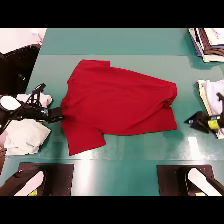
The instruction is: Fold the shirts.
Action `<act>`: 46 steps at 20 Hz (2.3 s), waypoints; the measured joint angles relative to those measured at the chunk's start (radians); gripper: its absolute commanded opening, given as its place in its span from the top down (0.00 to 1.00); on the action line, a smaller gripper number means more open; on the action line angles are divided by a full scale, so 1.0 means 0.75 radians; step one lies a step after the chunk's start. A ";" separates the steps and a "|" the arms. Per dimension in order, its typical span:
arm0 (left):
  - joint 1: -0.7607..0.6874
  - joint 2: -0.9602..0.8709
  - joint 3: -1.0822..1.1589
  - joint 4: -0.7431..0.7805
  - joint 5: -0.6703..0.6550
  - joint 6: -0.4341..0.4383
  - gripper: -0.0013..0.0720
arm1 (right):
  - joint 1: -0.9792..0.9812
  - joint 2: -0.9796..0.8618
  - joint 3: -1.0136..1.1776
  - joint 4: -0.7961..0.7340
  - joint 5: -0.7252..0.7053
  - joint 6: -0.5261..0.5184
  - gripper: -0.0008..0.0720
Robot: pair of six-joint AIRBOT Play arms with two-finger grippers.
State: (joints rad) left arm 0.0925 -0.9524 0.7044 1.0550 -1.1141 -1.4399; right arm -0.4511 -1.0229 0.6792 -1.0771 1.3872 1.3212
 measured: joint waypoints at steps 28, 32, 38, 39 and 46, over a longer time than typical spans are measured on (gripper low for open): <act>0.000 0.372 1.425 0.033 -0.138 -0.126 0.95 | 0.218 0.298 1.099 0.317 -0.230 -0.103 0.97; -0.001 0.378 1.749 0.088 -0.113 -0.181 0.95 | 0.051 0.380 1.388 0.318 -0.186 -0.100 0.97; -0.001 0.277 1.692 0.103 -0.176 -0.205 0.95 | -0.031 0.285 1.597 0.318 -0.046 -0.028 0.97; -0.001 0.239 1.646 0.091 -0.201 -0.208 0.95 | -0.011 0.246 1.594 0.316 -0.007 -0.014 0.97; -0.001 -0.172 1.241 0.025 -0.329 -0.176 0.95 | 0.350 -0.128 1.305 -0.078 0.181 0.127 0.97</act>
State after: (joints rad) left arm 0.0921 -1.0813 1.6352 1.0740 -1.3609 -1.5723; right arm -0.1886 -1.1187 1.6581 -1.1358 1.5227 1.4162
